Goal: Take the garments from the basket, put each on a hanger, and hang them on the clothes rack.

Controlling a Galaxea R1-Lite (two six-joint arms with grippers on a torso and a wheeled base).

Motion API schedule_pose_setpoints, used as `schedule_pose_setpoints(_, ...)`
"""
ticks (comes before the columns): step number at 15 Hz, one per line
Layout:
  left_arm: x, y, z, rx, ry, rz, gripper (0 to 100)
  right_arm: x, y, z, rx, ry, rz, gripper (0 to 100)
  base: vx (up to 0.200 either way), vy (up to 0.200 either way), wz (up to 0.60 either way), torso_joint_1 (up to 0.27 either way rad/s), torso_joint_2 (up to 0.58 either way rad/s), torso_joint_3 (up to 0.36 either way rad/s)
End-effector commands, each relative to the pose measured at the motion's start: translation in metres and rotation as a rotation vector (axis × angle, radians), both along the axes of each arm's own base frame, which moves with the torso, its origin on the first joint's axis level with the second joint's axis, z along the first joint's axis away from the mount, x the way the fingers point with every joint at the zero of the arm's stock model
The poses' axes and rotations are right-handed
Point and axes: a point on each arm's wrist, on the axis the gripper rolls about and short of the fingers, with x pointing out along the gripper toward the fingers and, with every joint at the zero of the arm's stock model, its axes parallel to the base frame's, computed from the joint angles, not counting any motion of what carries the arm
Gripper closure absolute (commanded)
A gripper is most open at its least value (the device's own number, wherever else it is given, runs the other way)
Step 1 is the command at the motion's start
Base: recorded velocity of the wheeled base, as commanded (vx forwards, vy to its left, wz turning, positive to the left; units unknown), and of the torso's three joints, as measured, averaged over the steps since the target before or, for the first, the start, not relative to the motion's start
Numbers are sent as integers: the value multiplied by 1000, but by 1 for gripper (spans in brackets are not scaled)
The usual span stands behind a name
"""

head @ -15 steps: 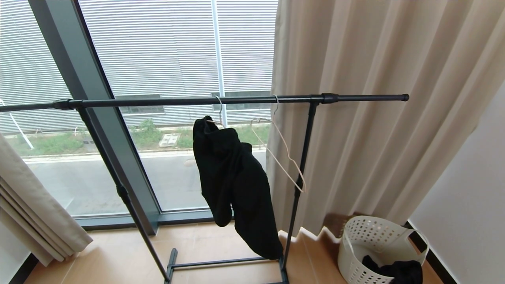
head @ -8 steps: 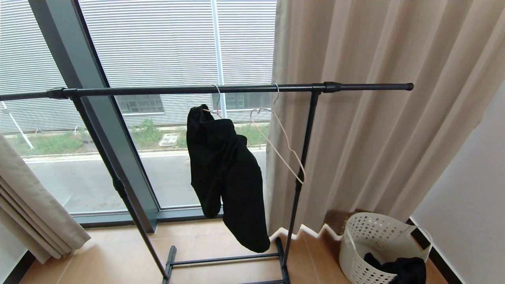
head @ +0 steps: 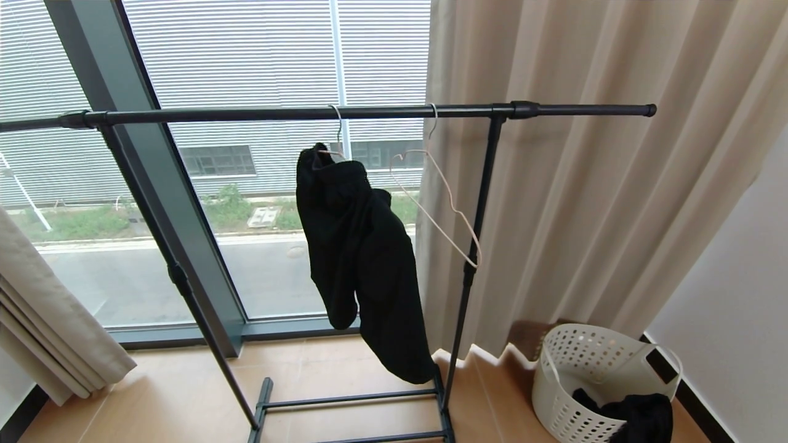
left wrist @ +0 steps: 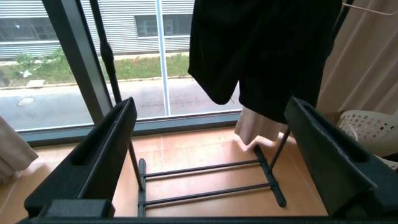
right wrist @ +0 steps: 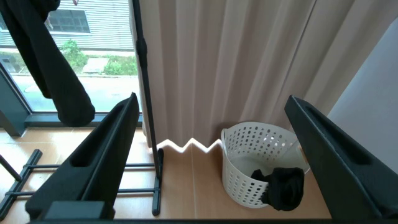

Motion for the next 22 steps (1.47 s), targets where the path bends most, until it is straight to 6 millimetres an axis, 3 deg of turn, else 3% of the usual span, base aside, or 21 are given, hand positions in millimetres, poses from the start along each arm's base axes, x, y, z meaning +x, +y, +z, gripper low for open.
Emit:
schedule_pose_setpoints(1,0,0,0,0,0,0,0,0,0,0,0,2,0,0,0,0,0,-183,461,261)
schedule_pose_setpoints(12,0,0,0,-3,1,2,0,0,0,0,0,1,0,0,0,0,0,-210,535,321)
schedule_pose_setpoints(22,0,0,0,-3,1,0,0,0,0,0,0,1,0,0,0,0,0,-143,481,332)
